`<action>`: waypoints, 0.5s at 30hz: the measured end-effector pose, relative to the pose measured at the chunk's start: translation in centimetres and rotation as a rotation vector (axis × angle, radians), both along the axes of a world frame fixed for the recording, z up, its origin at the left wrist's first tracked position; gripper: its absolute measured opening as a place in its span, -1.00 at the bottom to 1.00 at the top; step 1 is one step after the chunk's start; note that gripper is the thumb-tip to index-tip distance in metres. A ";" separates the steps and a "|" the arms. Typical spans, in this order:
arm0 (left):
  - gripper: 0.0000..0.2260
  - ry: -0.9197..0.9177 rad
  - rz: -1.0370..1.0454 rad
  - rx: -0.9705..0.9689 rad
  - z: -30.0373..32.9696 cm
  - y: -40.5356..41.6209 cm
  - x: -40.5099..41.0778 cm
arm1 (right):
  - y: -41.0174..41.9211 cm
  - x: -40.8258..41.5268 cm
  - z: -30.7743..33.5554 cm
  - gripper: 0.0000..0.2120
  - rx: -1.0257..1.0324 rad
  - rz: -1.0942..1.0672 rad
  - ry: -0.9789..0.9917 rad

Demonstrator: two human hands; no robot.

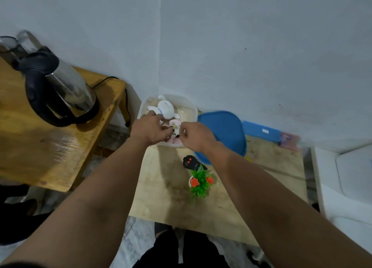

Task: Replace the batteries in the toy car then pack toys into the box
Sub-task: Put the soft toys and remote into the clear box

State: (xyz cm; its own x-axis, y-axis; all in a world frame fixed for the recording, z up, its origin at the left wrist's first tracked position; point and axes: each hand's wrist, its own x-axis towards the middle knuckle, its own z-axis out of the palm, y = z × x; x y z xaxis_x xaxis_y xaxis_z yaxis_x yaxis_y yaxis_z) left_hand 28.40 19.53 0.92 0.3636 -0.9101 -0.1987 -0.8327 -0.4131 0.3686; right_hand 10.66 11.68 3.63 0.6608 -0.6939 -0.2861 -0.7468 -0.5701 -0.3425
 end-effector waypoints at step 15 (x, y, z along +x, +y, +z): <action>-0.69 -0.141 0.053 -0.004 -0.6 1.5 -1.1 | 6.2 -3.1 -0.7 -0.41 0.221 0.263 0.798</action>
State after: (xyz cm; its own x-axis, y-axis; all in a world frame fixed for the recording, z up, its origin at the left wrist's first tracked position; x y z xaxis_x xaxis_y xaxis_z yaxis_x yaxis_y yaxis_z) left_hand 27.30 21.07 0.35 0.4350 -0.8897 -0.1383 -0.8535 -0.4564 0.2515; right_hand 7.58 17.90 2.91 0.3362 -0.4207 -0.8426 -0.6641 -0.7403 0.1047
